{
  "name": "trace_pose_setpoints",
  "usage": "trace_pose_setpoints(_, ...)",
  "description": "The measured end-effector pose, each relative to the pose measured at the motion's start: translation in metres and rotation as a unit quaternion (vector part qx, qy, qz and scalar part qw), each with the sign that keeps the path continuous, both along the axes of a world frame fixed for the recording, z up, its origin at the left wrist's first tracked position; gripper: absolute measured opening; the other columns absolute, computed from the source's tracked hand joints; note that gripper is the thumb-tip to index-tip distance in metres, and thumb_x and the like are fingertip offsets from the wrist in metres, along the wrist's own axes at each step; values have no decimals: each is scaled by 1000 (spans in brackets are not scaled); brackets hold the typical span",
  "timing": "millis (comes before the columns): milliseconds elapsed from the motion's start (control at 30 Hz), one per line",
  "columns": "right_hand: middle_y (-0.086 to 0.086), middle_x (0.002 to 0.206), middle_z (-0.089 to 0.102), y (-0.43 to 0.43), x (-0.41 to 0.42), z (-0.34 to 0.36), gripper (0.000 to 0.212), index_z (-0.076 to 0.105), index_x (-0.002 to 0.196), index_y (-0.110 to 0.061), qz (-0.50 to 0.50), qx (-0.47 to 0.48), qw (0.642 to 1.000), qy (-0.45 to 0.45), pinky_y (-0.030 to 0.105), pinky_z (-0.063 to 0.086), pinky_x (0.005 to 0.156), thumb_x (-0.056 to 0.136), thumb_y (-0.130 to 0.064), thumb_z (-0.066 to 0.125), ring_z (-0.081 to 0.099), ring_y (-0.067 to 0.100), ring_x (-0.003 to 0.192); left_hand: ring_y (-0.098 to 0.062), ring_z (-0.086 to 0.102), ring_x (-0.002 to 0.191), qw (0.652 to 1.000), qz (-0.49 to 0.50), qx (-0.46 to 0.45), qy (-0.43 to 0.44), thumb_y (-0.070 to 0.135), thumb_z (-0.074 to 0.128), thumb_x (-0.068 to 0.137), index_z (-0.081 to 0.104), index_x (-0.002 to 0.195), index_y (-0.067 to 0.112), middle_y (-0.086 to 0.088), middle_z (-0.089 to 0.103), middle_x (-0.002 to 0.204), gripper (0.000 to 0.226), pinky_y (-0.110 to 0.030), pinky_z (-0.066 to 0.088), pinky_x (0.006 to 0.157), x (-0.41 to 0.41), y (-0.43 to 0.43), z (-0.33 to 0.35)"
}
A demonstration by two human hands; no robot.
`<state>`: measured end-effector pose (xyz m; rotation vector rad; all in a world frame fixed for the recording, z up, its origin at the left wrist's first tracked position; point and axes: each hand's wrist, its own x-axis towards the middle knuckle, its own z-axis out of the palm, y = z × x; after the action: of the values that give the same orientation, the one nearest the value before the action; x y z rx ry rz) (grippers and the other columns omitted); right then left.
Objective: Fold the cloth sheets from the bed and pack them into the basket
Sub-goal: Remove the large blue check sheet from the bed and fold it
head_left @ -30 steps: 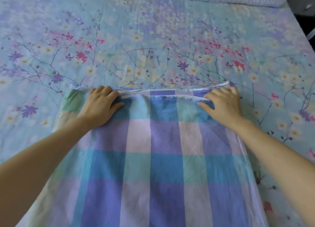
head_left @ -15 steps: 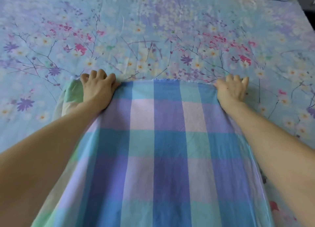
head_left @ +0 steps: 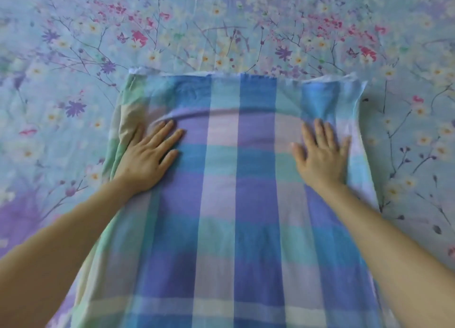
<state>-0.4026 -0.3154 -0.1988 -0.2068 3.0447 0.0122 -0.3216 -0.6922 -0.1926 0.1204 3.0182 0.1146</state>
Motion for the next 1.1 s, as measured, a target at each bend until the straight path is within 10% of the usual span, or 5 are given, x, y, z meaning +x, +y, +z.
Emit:
trace_pose_setpoints(200, 17, 152, 29, 56, 103, 22, 67, 33, 146, -20, -113, -6, 992, -55, 66, 23, 104, 90, -51, 14, 33, 37, 136, -20, 9, 146, 969, 232, 80, -12, 41, 17, 98, 28, 147, 24, -2, 15, 158, 53, -54, 6, 114, 107, 5, 13)
trace_pose_setpoints(400, 38, 113, 52, 75, 269, 40, 58, 39, 136, 2, -212, -61, 975, -31, 53, 48, 66, 90, -33, 33, 57, 52, 89, -35, 58, 99, 859, 457, 230, 11, 24, 53, 94, 57, 118, 6, -17, 62, 113, 30, -43, 44, 83, 269, 44, 62)
trace_pose_setpoints(667, 40, 84, 56, 77, 362, 73, 62, 55, 87, 17, -330, -97, 936, -69, 51, 48, 65, 83, -42, 37, 59, 51, 79, -24, 47, 69, 767, 559, 288, -126, 44, 43, 96, 47, 70, 8, -3, 47, 63, 45, -35, 30, 59, 335, 67, 91)
trace_pose_setpoints(900, 31, 107, 56, 104, 344, 77, 47, 62, 105, 8, -365, -72, 910, -182, 45, 47, 77, 91, -36, 55, 57, 46, 97, -17, 32, 56, 754, 529, 369, -121, 35, 53, 93, 41, 67, 10, -5, 34, 61, 38, -31, 23, 54, 331, 58, 100)
trace_pose_setpoints(1100, 33, 112, 55, 100, 337, 71, 41, 61, 109, 9, -390, -61, 896, -205, 47, 47, 82, 89, -28, 60, 57, 47, 102, -31, 47, 67, 799, 558, 222, -14, 27, 49, 95, 46, 67, 7, -5, 45, 62, 35, -34, 27, 58, 350, 54, 86)
